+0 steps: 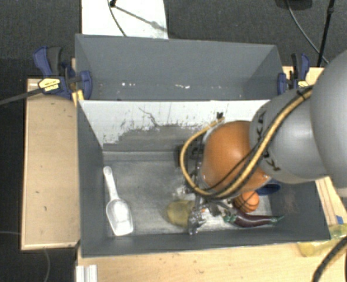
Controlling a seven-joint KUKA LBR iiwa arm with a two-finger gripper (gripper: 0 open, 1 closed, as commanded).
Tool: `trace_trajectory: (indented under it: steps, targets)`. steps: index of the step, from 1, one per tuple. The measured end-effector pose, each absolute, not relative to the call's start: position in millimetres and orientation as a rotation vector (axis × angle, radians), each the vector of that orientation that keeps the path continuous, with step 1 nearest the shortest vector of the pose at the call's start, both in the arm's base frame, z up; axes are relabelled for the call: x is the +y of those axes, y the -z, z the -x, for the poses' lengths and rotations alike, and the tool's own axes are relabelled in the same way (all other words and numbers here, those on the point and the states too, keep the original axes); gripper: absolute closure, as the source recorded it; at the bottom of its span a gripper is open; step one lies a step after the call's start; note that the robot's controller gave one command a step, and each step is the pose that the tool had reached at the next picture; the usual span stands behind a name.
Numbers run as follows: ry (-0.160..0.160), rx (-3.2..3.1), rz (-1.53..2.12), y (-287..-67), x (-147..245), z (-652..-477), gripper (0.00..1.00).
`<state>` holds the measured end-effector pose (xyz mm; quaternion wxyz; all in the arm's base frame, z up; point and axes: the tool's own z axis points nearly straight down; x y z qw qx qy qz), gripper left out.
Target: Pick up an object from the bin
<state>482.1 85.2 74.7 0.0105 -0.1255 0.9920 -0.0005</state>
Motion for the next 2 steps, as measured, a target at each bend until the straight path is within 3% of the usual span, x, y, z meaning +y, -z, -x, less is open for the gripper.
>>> trace_trajectory:
  steps: [1, 2]
  targets:
    - [0.002, 3.103, 0.393, -78.1, 85.2, -480.5, 1.0]
    - [0.0, 3.119, 0.396, -95.8, 85.7, -477.2, 1.0]
